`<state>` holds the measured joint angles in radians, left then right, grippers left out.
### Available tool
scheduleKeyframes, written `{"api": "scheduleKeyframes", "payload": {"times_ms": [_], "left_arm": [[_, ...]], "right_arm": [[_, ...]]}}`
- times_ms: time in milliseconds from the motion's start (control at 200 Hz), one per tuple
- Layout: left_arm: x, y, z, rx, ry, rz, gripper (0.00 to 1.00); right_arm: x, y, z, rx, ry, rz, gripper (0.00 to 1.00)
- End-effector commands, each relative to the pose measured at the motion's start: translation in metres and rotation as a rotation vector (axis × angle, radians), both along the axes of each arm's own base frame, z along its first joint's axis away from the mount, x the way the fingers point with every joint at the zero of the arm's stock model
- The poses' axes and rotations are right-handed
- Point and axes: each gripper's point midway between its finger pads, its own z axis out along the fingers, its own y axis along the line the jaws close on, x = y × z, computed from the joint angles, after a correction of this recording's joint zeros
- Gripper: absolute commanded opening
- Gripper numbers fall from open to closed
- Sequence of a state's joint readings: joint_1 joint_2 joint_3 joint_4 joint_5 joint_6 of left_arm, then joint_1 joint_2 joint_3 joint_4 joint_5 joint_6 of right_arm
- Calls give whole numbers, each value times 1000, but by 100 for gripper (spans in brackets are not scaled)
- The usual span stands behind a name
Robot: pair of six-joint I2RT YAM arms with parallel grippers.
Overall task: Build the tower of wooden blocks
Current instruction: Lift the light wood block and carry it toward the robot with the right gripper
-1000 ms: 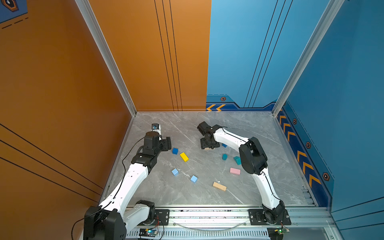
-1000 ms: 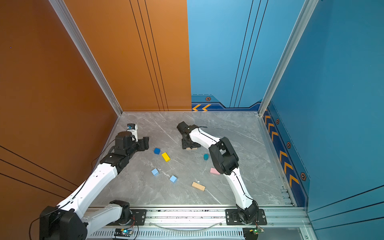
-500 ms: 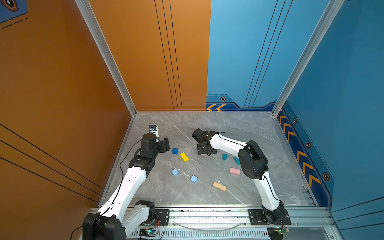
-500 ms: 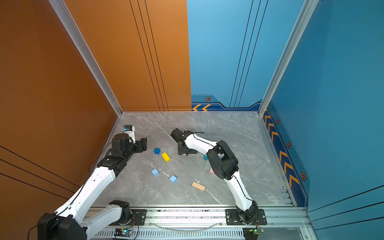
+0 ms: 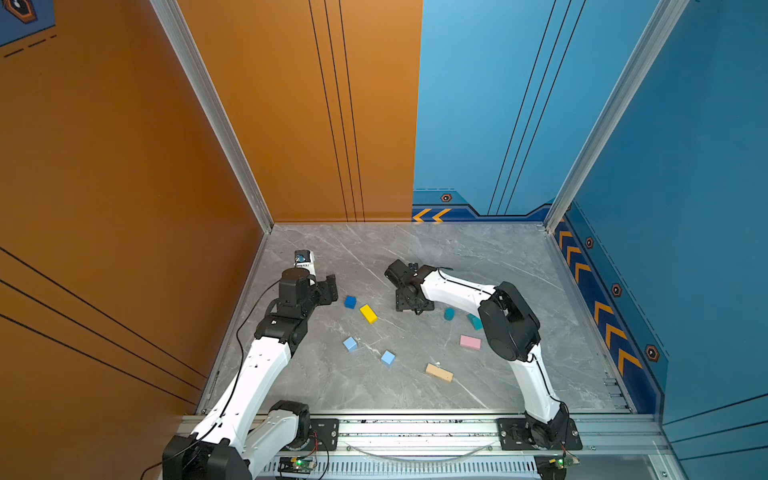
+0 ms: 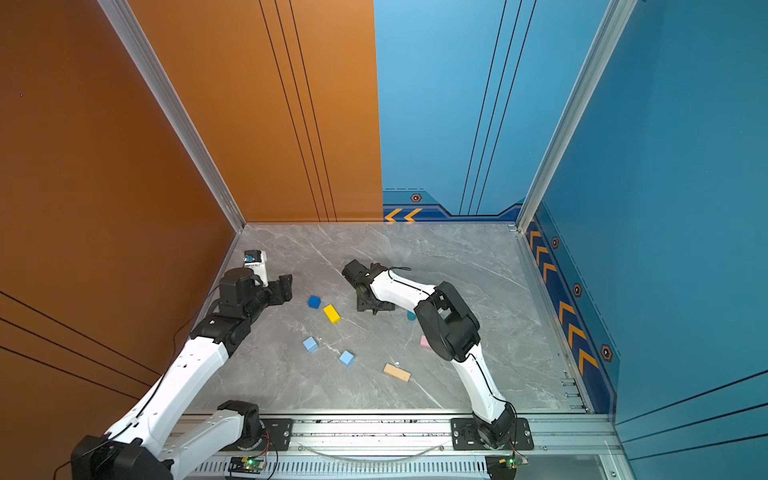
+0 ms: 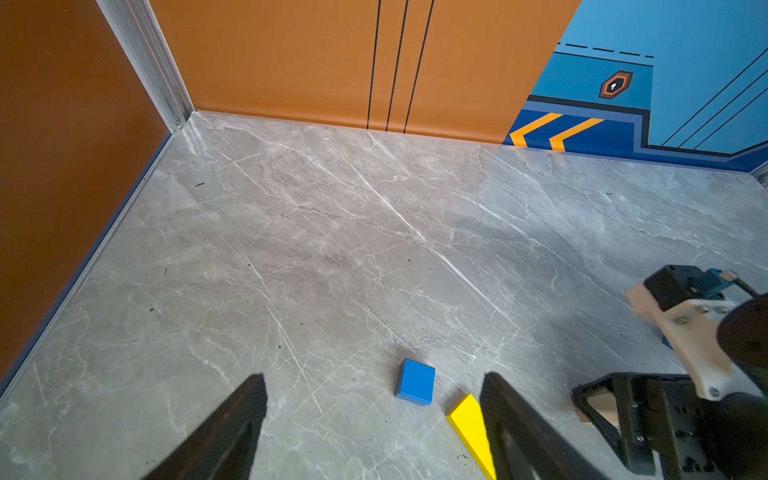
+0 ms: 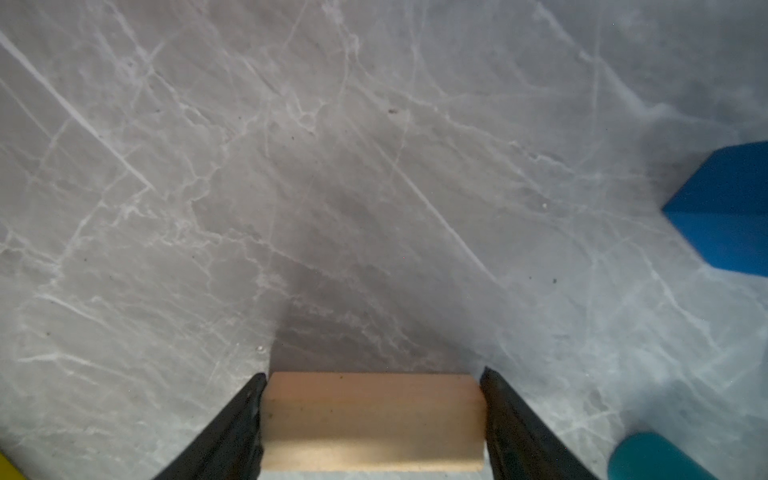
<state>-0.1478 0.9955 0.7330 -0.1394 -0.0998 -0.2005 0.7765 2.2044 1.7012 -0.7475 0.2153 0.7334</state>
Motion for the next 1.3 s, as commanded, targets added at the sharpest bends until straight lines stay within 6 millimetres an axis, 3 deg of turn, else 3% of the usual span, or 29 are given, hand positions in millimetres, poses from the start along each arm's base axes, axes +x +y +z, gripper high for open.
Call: {"api": "scheduleKeyframes", "payload": {"times_ms": [0,195,400,646,661,721,956,1051,1166,1296], "left_arm": [[-6,1,-9,-13,25,-5,82],[-6,2,-9,-14,27,-2,83],[-8,2,-8,-16,24,-3,83],[-9,2,-5,-18,17,-1,83],[-9,3,-5,-18,16,-1,83],[-10,3,-5,-19,17,0,83],[-13,2,-1,-23,9,-5,83],[-14,3,1,-26,1,-1,83],[-14,2,1,-32,1,-5,83],[-14,1,1,-40,1,-8,83]], "right_arm": [[-18,-16,-11,-76,55,12,81],[-16,-15,-4,-75,38,29,100],[-13,-11,9,-55,16,43,100],[-11,-3,47,1,-48,58,100],[-11,-2,60,21,-69,60,100],[-13,0,75,41,-94,68,100],[-43,-2,111,71,-130,135,100],[-68,-13,108,64,-93,162,85],[-104,-29,101,56,-48,180,50],[-142,-46,88,44,1,189,27]]}}
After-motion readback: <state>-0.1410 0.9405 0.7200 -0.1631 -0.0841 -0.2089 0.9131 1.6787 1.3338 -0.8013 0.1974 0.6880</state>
